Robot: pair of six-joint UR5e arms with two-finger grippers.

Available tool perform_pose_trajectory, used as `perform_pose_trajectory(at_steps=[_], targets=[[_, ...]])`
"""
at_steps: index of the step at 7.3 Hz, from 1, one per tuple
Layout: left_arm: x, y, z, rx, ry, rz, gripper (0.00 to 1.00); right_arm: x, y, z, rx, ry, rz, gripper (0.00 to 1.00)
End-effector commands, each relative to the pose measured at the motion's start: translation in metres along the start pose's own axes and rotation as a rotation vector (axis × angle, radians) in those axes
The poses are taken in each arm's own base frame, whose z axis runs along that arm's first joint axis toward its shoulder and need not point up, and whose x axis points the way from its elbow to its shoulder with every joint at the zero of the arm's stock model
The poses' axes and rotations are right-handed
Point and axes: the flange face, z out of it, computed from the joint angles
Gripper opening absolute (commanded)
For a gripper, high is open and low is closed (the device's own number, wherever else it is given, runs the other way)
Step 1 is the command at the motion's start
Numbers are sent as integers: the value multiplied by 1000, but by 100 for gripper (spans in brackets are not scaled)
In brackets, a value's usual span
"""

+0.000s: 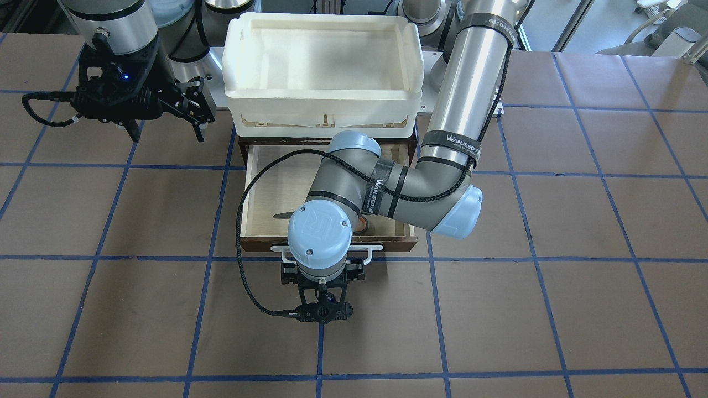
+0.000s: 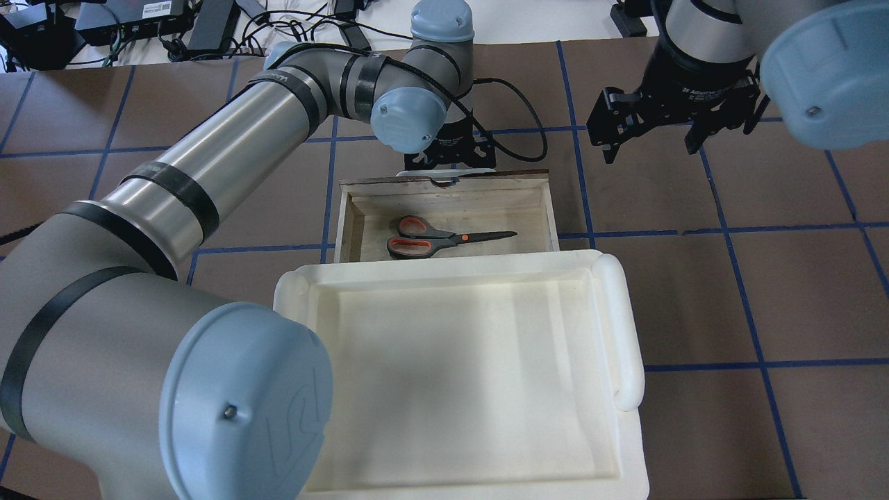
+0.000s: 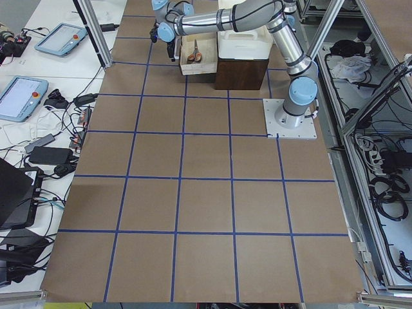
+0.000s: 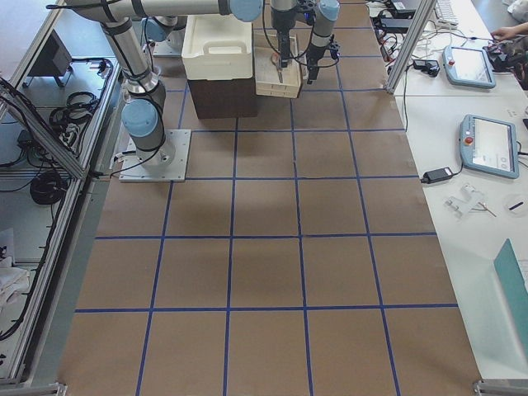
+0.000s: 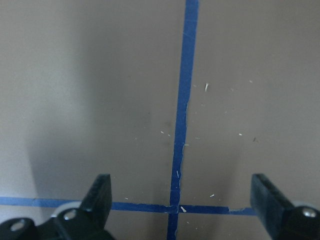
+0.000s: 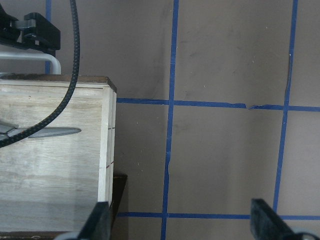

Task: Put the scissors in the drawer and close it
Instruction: 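Push the drawer closed with the left gripper, away from the robot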

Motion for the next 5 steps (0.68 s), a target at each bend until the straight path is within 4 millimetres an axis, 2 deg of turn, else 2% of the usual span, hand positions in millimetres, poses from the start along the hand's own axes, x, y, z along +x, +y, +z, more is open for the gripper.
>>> perform_pose_trajectory(at_steps=[1,5], targets=[[-5,9,-17,-20,-7,-3,100,0,1,1,-5,0,0,100],[-11,29,-40,-56,-22,-3,100,0,0,0,-4,0,-3,100]])
